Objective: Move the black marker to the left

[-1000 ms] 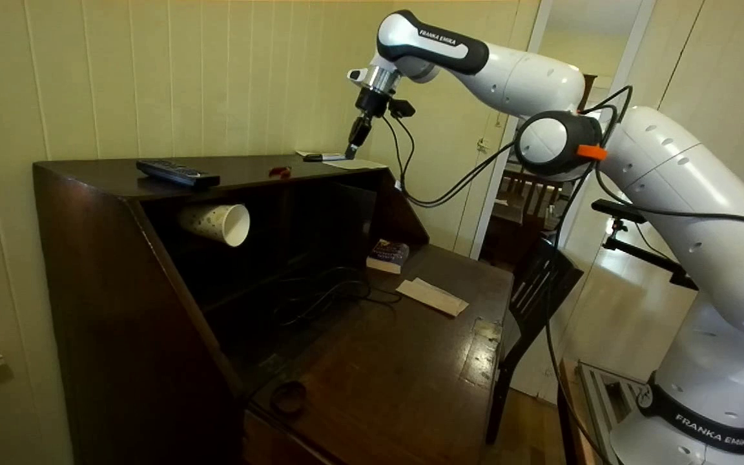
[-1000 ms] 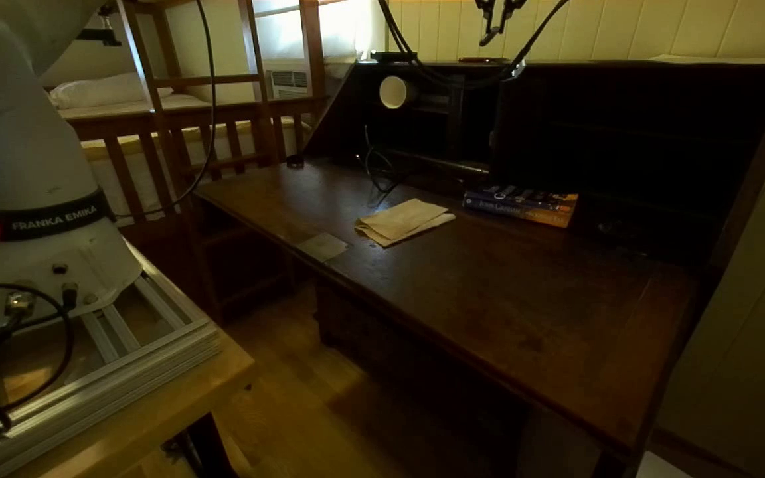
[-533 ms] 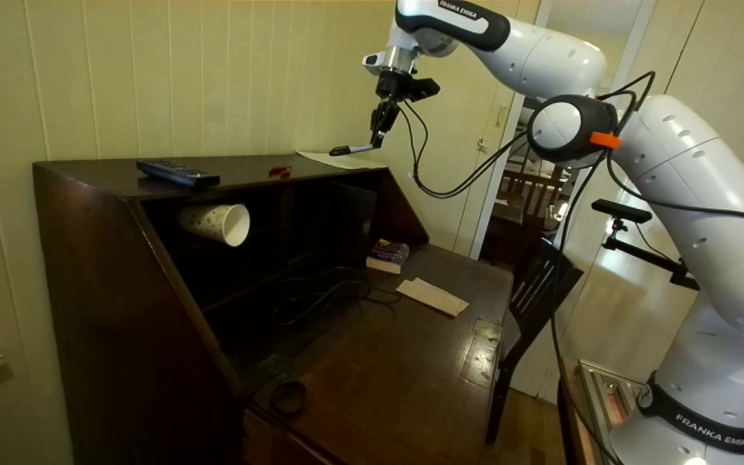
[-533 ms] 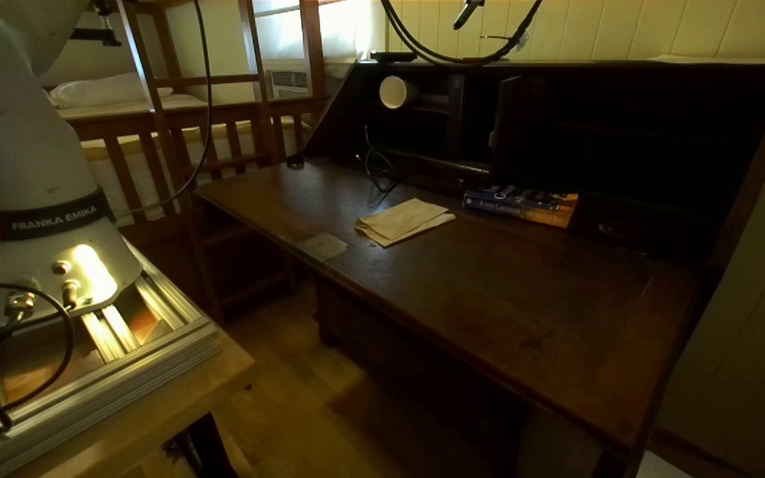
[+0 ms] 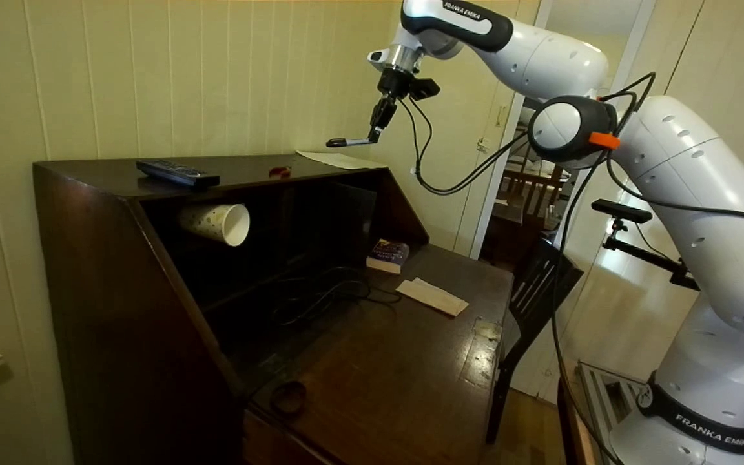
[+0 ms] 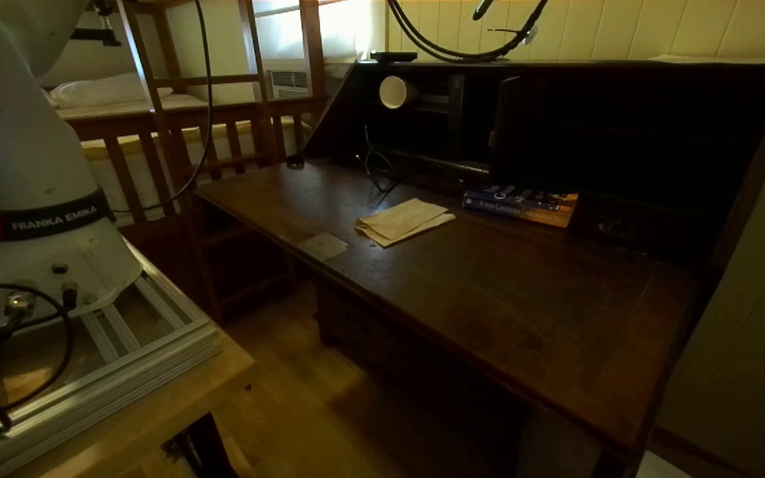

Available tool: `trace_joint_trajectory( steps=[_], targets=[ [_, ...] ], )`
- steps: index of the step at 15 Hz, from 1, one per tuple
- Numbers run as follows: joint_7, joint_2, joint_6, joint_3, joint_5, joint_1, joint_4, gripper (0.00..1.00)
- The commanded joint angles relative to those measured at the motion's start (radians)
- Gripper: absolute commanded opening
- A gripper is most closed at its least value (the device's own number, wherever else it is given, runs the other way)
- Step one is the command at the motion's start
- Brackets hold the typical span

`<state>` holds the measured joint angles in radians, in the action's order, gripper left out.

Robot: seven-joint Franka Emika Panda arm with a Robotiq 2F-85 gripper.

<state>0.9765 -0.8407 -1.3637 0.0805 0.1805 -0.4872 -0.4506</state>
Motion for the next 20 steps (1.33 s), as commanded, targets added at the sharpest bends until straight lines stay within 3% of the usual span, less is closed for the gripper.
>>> trace_joint_trajectory(
  steps=[1, 2, 3, 10, 14, 18, 19, 20],
  targets=[
    [-0.001, 0.001, 0.000, -0.006, 0.007, 0.000, 0.000, 0.23],
    [-0.001, 0.001, 0.000, -0.005, 0.008, -0.001, 0.000, 0.23],
    [-0.001, 0.001, 0.000, -0.005, 0.008, -0.001, 0.000, 0.07],
    [-0.062, -0.072, -0.292, 0.021, 0.025, 0.081, 0.032, 0.07],
    [-0.150, -0.111, -0.400, 0.038, 0.034, 0.125, 0.031, 0.07],
    [-0.107, -0.137, -0.268, 0.135, 0.123, 0.124, 0.022, 0.07],
    [-0.140, -0.139, -0.299, 0.093, 0.077, 0.137, 0.041, 0.23],
    [-0.135, -0.147, -0.281, 0.108, 0.090, 0.139, 0.042, 0.23]
  ],
)
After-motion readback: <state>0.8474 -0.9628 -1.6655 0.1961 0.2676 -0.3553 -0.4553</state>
